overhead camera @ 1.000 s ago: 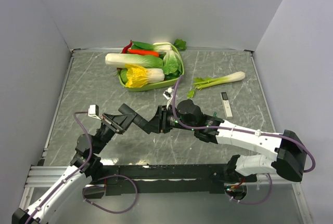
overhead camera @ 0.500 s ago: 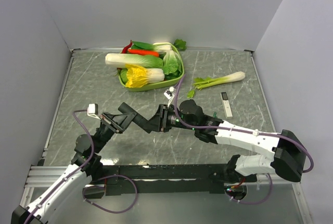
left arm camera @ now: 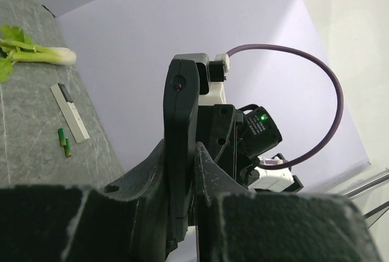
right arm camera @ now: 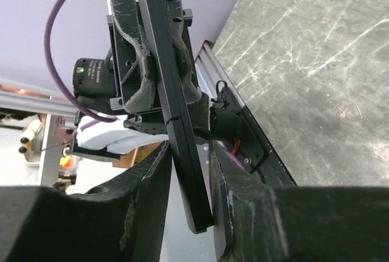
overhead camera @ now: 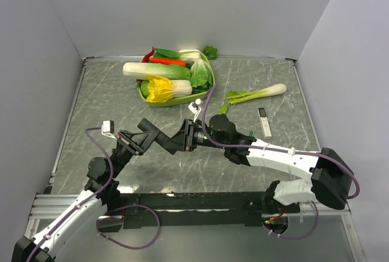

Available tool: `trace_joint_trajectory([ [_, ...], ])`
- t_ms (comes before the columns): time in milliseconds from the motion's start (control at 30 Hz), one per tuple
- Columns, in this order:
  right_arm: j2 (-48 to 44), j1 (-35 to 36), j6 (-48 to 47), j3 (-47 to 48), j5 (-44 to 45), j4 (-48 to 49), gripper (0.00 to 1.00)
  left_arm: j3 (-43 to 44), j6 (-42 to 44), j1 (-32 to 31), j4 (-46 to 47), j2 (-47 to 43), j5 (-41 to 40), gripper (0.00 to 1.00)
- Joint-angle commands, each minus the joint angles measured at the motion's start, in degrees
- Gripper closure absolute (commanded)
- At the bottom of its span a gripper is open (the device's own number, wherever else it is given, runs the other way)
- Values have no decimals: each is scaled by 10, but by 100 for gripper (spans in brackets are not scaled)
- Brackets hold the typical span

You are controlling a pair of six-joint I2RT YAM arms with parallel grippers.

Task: Load the batteries into the remote control
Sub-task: Load the battery cover into the remote control.

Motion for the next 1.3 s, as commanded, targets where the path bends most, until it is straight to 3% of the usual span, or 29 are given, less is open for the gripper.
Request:
trace_joint_trajectory([
  [0,36,-29,11,-4,39,41,69,9,-35,-13,153,3,96,98],
  [133,50,-36,29,-17,19,75,76,10,-36,-15,182,11,107,98],
  [333,63,-40,21,-2,9,79,76,22,-28,-20,194,23,125,97],
  [833,83,-51,-28,54,-5,66,67,33,-9,-70,241,85,133,97],
  [933,62,-53,-48,50,-7,44,61,33,9,-70,205,65,113,98],
  [1033,25,-57,-79,38,-3,7,44,51,56,-70,81,23,77,98],
  [1067,14,-58,-97,34,-1,-6,33,59,67,-70,-11,11,58,99],
  [1267,-96,-72,-186,13,48,-136,4,144,158,-69,-264,8,-53,99],
])
